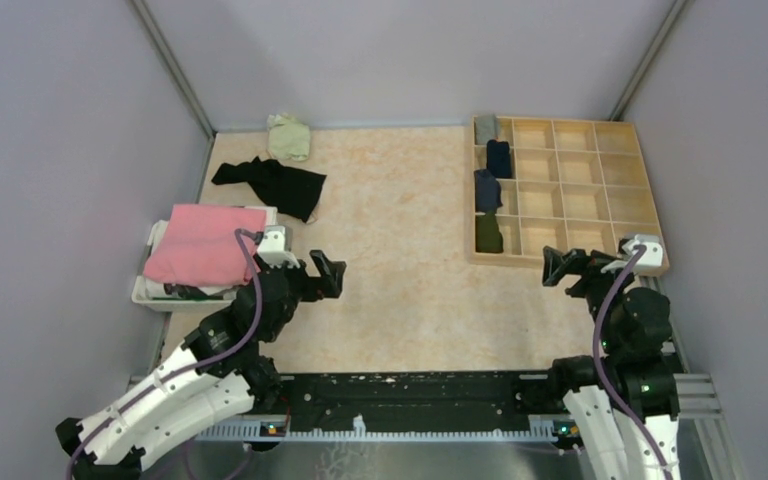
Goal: Roll the underwear
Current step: Reset both arms
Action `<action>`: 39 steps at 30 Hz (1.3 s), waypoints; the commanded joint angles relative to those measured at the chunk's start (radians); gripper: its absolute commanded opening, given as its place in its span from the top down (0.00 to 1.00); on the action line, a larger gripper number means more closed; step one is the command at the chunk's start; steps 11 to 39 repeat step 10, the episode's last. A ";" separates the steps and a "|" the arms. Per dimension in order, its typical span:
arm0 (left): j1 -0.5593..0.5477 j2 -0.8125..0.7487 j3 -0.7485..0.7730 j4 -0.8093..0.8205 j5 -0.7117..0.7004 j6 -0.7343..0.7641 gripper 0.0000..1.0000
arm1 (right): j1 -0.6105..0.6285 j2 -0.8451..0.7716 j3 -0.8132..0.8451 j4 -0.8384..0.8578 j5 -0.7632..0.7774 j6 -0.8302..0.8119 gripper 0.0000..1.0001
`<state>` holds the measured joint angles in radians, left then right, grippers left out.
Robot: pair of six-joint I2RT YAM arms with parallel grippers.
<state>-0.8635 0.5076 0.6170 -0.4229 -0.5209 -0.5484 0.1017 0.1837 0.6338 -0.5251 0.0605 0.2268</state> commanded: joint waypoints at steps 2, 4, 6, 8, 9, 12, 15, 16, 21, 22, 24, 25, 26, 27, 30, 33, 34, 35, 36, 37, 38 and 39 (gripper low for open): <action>0.002 0.004 0.012 -0.011 0.001 -0.003 0.01 | -0.009 -0.015 -0.007 0.021 0.008 -0.014 0.01; 0.002 -0.006 0.006 -0.002 0.001 0.003 0.01 | -0.008 -0.020 -0.012 0.023 0.007 -0.012 0.01; 0.001 -0.008 0.001 0.012 0.002 0.014 0.01 | -0.009 -0.029 -0.017 0.026 0.009 -0.010 0.01; 0.001 -0.002 0.000 0.025 0.001 0.023 0.01 | -0.008 -0.038 -0.028 0.029 0.015 -0.005 0.01; 0.001 0.003 0.003 0.027 0.005 0.028 0.01 | -0.009 -0.041 -0.030 0.031 0.019 -0.004 0.01; 0.001 0.010 0.009 0.021 0.007 0.032 0.01 | -0.009 -0.044 -0.032 0.031 0.022 -0.003 0.01; 0.001 0.010 0.009 0.021 0.007 0.032 0.01 | -0.009 -0.044 -0.032 0.031 0.022 -0.003 0.01; 0.001 0.010 0.009 0.021 0.007 0.032 0.01 | -0.009 -0.044 -0.032 0.031 0.022 -0.003 0.01; 0.001 0.010 0.009 0.021 0.007 0.032 0.01 | -0.009 -0.044 -0.032 0.031 0.022 -0.003 0.01; 0.001 0.010 0.009 0.021 0.007 0.032 0.01 | -0.009 -0.044 -0.032 0.031 0.022 -0.003 0.01; 0.001 0.010 0.009 0.021 0.007 0.032 0.01 | -0.009 -0.044 -0.032 0.031 0.022 -0.003 0.01; 0.001 0.010 0.009 0.021 0.007 0.032 0.01 | -0.009 -0.044 -0.032 0.031 0.022 -0.003 0.01; 0.001 0.010 0.009 0.021 0.007 0.032 0.01 | -0.009 -0.044 -0.032 0.031 0.022 -0.003 0.01; 0.001 0.010 0.009 0.021 0.007 0.032 0.01 | -0.009 -0.044 -0.032 0.031 0.022 -0.003 0.01; 0.001 0.010 0.009 0.021 0.007 0.032 0.01 | -0.009 -0.044 -0.032 0.031 0.022 -0.003 0.01; 0.001 0.010 0.009 0.021 0.007 0.032 0.01 | -0.009 -0.044 -0.032 0.031 0.022 -0.003 0.01; 0.001 0.010 0.009 0.021 0.007 0.032 0.01 | -0.009 -0.044 -0.032 0.031 0.022 -0.003 0.01; 0.001 0.010 0.009 0.021 0.007 0.032 0.01 | -0.009 -0.044 -0.032 0.031 0.022 -0.003 0.01; 0.001 0.010 0.009 0.021 0.007 0.032 0.01 | -0.009 -0.044 -0.032 0.031 0.022 -0.003 0.01; 0.001 0.010 0.009 0.021 0.007 0.032 0.01 | -0.009 -0.044 -0.032 0.031 0.022 -0.003 0.01; 0.001 0.010 0.009 0.021 0.007 0.032 0.01 | -0.009 -0.044 -0.032 0.031 0.022 -0.003 0.01; 0.001 0.010 0.009 0.021 0.007 0.032 0.01 | -0.009 -0.044 -0.032 0.031 0.022 -0.003 0.01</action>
